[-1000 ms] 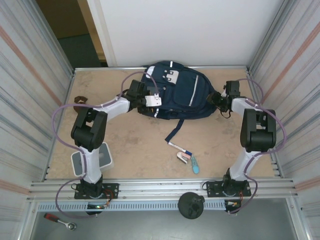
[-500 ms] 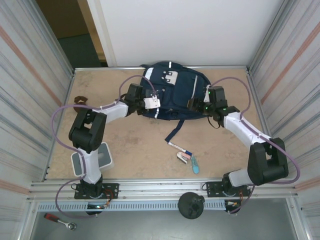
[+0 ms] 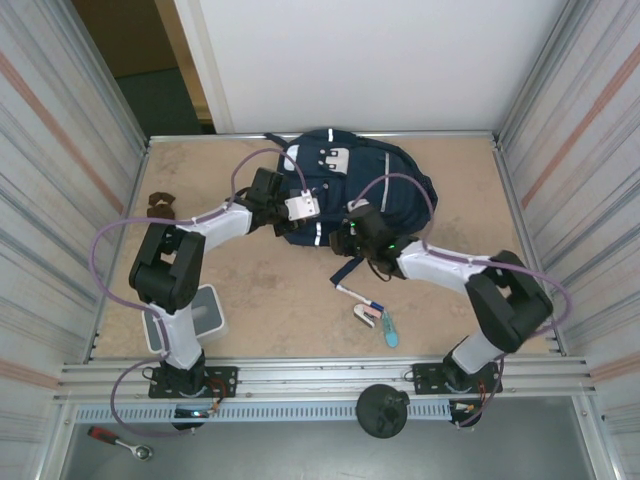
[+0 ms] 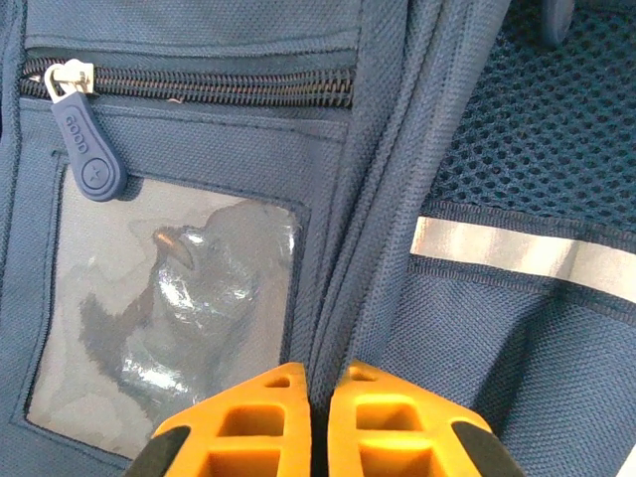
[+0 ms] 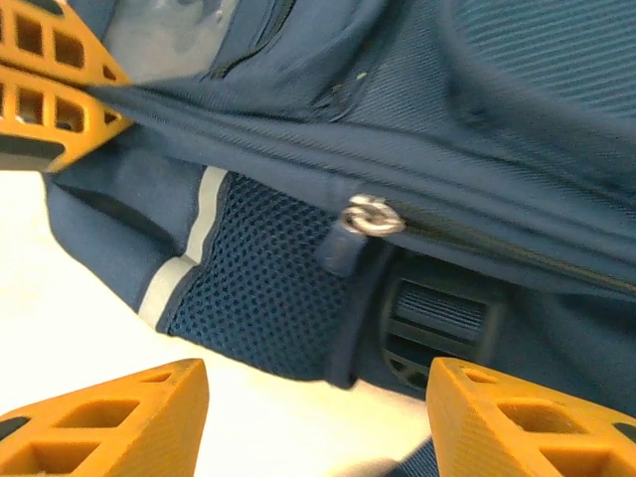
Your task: Pack the student bag
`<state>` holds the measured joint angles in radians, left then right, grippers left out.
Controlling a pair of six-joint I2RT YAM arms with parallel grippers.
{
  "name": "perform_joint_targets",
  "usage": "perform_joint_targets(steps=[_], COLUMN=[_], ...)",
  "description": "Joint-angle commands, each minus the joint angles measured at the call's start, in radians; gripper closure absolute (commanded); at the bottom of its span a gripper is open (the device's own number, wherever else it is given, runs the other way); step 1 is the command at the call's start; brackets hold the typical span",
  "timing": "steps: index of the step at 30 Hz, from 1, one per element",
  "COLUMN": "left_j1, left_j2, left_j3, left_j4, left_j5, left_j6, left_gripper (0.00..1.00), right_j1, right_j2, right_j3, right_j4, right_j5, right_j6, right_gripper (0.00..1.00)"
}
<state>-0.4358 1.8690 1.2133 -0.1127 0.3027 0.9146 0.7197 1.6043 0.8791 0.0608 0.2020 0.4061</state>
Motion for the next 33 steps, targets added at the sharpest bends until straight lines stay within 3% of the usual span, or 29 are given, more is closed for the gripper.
perform_joint_targets(steps=[1, 13, 21, 33], left_j1=[0.008, 0.02, 0.022, 0.022], left_j2=[-0.061, -0.071, -0.062, -0.057], left_j3=[0.017, 0.007, 0.008, 0.007], left_j4=[-0.06, -0.041, -0.038, -0.039], left_j5=[0.09, 0.145, 0.147, 0.141], left_j6=[-0.048, -0.053, -0.052, -0.045], left_gripper=[0.99, 0.99, 0.98, 0.99], right_j1=[0.032, 0.084, 0.078, 0.057], right_j2=[0.07, 0.267, 0.267, 0.241], right_j3=[0.074, 0.258, 0.263, 0.234], right_j4=[0.019, -0.076, -0.099, -0.08], right_j5=[0.221, 0.459, 0.522, 0.491], right_j6=[0.039, 0.105, 0.096, 0.034], right_gripper=[0.41, 0.42, 0.58, 0.8])
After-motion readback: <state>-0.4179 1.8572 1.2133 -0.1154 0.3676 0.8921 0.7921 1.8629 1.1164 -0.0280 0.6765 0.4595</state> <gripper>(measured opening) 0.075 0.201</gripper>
